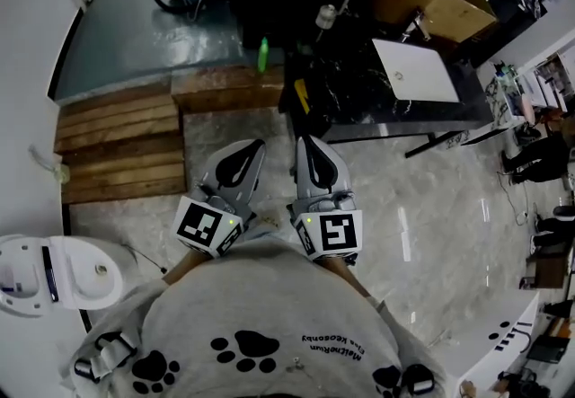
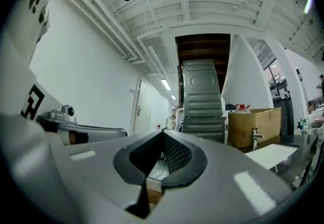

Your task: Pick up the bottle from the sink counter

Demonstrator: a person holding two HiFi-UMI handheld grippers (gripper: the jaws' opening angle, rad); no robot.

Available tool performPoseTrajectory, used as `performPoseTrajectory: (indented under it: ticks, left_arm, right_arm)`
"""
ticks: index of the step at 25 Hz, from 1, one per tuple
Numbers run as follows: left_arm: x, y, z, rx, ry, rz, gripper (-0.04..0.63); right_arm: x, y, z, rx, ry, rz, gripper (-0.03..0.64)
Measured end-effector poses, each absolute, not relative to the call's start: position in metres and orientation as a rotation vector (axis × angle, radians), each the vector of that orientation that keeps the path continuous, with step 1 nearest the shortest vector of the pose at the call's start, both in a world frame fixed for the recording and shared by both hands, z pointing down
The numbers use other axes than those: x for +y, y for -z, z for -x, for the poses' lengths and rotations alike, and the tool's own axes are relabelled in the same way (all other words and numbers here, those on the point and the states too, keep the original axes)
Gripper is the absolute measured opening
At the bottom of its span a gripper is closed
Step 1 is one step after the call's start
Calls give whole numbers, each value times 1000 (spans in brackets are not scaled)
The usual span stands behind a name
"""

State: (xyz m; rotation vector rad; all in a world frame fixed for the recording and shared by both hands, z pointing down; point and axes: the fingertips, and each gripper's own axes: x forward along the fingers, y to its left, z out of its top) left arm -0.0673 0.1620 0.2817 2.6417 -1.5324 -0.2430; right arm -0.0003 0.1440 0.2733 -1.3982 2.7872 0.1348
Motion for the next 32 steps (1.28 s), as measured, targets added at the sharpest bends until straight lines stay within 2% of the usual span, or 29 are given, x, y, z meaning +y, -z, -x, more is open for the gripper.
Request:
performPoseTrajectory:
  ticks: [8, 16, 32]
  left_arm:
    - [96, -278, 43, -1638, 264, -2617, -3]
    - [72, -285, 49, -1747, 184, -2542, -3]
    - [-6, -290, 13, -1545, 236, -2656, -3]
  right_arm:
    - [69, -271, -32, 2788, -149, 1319, 0]
    - [35, -279, -36, 2797, -76, 1253, 0]
    - [-16, -279, -68, 2716, -185, 1408, 0]
